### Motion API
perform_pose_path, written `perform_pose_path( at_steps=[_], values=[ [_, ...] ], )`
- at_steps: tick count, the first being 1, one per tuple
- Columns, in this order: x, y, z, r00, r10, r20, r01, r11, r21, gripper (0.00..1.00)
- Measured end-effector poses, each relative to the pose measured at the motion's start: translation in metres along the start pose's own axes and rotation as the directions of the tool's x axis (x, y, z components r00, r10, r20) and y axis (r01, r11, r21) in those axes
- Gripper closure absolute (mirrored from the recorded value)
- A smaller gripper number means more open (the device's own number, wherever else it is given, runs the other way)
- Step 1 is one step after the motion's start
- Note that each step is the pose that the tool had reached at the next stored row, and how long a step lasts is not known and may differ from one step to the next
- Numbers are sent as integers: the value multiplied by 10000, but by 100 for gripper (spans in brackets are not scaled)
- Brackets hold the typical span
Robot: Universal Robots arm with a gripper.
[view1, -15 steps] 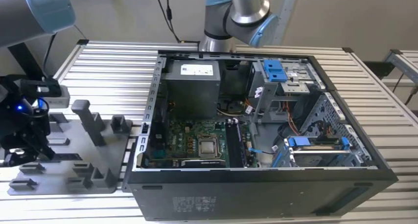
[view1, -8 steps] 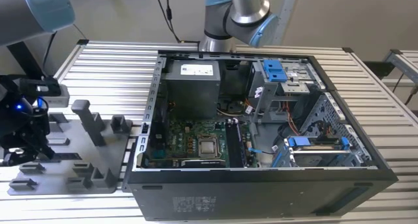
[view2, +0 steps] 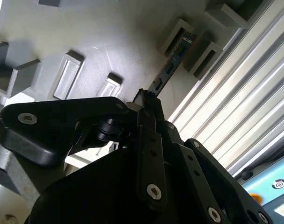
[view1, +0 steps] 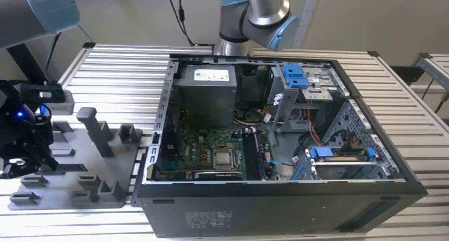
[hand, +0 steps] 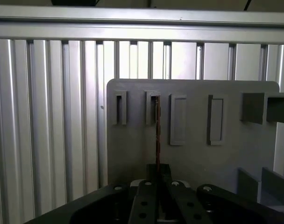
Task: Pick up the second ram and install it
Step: 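Pick up the second ram and move it above second insertion slot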
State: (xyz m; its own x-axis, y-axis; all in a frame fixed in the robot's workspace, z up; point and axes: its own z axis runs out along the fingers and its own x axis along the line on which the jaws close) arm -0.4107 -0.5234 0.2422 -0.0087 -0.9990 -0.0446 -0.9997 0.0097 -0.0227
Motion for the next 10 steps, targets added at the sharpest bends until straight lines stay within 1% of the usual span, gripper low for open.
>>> perform_pose_path(
  at_steps=[10],
  values=[
    [-1,0,-23,10000,1,14,-1,10000,-1,86]
  ],
)
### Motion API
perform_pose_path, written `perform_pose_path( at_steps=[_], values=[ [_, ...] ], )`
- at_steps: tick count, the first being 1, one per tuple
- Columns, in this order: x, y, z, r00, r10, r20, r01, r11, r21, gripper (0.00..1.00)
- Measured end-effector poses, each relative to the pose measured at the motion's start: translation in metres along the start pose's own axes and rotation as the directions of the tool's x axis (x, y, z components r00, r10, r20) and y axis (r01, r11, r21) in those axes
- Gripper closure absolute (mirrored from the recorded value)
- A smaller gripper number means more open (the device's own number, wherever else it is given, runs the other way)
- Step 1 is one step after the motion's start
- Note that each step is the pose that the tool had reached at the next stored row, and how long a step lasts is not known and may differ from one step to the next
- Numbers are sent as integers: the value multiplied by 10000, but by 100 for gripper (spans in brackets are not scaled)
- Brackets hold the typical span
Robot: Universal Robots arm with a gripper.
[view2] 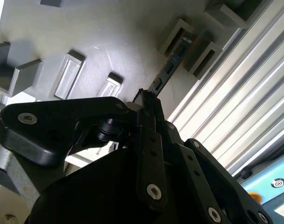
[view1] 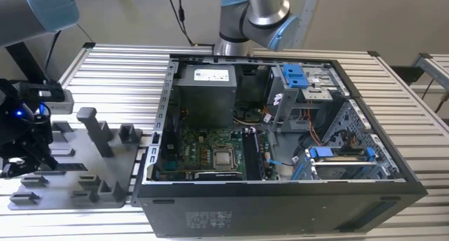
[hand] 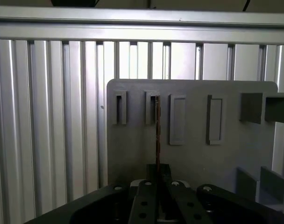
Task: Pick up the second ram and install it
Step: 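Pick up the second ram and move it above second insertion slot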
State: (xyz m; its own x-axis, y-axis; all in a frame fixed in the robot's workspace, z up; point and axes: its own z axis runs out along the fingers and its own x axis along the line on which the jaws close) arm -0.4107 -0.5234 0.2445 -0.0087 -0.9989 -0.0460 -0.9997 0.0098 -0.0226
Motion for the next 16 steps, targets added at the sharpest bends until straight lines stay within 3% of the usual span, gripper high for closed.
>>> perform_pose_path(
  at_steps=[16],
  values=[
    [-5,-2,-105,10000,0,8,0,10000,-1,86]
  ],
)
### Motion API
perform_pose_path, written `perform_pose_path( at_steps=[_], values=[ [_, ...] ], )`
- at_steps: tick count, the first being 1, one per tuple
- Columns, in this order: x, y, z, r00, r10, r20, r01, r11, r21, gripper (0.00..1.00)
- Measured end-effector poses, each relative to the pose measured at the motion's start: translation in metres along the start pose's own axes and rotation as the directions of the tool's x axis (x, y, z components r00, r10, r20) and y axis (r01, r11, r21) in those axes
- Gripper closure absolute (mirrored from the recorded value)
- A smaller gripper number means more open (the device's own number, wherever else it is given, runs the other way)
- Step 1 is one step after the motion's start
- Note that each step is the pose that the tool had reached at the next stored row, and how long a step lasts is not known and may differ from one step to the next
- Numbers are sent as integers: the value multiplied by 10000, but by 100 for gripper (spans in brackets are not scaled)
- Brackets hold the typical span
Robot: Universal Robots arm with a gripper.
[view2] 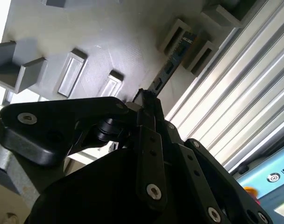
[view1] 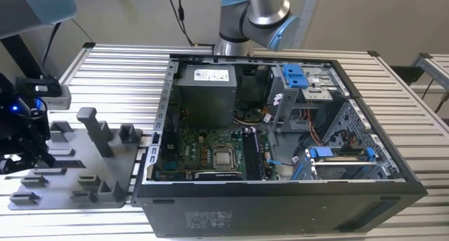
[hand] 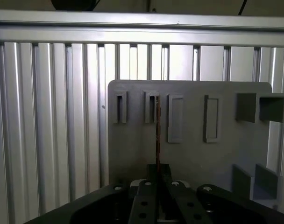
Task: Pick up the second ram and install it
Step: 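Pick up the second ram and move it above second insertion slot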
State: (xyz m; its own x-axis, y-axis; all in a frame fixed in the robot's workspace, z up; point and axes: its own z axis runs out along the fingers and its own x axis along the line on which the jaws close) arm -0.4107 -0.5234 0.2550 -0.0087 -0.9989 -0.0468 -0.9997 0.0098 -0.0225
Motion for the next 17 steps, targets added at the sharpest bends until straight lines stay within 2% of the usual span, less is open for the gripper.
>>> perform_pose_path(
  at_steps=[3,7,17],
  values=[
    [-3,-1,-59,10000,4,1,-4,10000,1,86],
    [-4,-2,-83,10000,6,3,-6,10000,3,86],
    [-11,-5,-229,10000,26,2,-26,10000,-6,86]
  ],
)
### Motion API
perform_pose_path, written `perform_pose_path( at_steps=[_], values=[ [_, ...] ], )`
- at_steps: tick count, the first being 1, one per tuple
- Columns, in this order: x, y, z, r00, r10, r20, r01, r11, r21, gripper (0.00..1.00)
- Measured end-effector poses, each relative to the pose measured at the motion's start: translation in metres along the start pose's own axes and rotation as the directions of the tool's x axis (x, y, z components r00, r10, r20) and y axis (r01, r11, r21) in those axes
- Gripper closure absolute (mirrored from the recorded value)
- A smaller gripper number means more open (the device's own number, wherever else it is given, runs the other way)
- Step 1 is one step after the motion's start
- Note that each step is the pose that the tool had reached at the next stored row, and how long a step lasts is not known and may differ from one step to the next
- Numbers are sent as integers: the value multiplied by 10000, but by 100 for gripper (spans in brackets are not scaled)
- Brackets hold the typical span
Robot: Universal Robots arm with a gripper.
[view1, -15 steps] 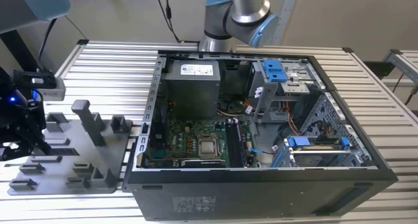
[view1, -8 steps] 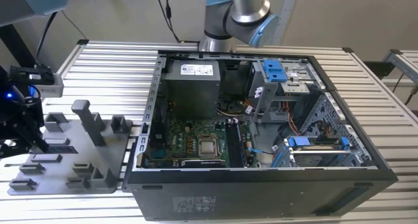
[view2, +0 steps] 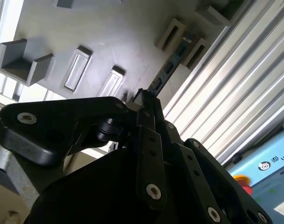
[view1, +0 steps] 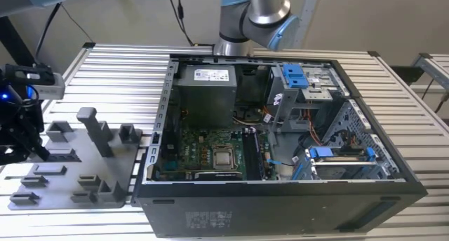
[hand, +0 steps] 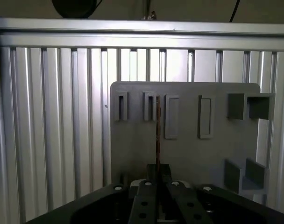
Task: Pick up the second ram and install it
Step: 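Pick up the second ram and move it above second insertion slot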
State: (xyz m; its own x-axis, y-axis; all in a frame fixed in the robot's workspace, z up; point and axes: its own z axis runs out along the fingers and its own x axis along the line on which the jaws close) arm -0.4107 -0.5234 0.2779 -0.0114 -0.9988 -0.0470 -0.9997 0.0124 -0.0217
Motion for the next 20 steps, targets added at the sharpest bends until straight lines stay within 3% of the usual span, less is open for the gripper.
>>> perform_pose_path(
  at_steps=[20],
  values=[
    [-18,-8,-369,10000,8,0,-8,10000,0,86]
  ],
)
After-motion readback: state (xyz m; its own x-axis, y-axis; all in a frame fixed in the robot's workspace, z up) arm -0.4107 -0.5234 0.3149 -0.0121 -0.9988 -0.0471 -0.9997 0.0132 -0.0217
